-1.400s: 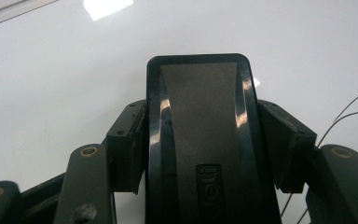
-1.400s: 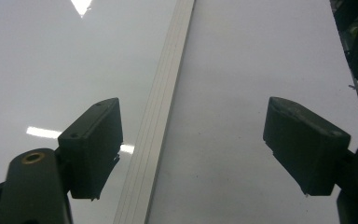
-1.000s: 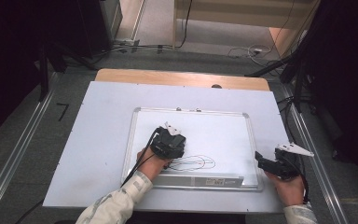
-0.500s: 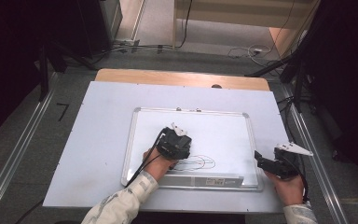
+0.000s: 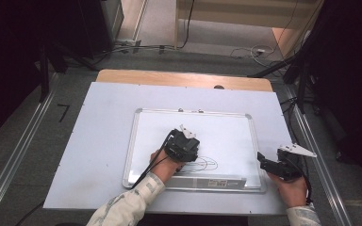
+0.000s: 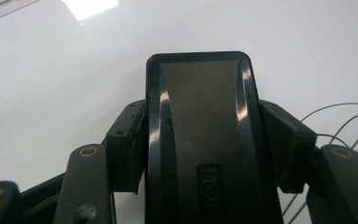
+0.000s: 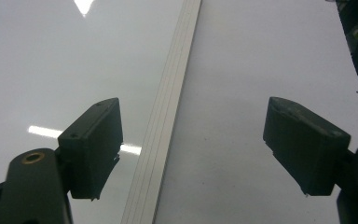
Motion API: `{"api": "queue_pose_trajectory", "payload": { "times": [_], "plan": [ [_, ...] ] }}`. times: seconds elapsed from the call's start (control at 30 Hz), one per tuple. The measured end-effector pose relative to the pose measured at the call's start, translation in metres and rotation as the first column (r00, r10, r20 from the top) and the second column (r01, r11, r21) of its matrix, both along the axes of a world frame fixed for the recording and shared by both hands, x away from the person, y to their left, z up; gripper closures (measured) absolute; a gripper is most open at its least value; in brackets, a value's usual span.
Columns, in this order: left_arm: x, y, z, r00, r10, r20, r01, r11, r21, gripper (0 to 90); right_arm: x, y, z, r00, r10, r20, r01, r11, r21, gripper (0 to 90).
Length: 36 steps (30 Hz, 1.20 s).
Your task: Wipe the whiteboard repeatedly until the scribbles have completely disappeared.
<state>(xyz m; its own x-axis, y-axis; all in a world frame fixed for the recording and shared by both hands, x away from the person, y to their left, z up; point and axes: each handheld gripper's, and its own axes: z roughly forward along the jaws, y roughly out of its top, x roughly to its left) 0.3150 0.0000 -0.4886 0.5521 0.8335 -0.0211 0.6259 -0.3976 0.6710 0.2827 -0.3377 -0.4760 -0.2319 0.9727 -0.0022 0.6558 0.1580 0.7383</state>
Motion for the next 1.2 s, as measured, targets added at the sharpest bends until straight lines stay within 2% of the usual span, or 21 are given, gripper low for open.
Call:
{"api": "queue_pose_trajectory", "payload": {
  "times": [0.73, 1.2],
  "plan": [
    [0.001, -0.026, 0.000, 0.9982, -0.060, 0.004, 0.060, 0.9982, 0.005, 39.1, 0.000, 0.000, 0.000, 1.0000, 0.002, 0.000, -0.002, 1.0000, 0.000, 18.4],
    [0.001, -0.041, 0.000, 0.9969, -0.079, 0.003, 0.079, 0.9968, 0.007, 39.1, 0.000, 0.000, 0.000, 1.0000, 0.002, 0.000, -0.002, 1.0000, 0.001, 18.4]
  ]
}}
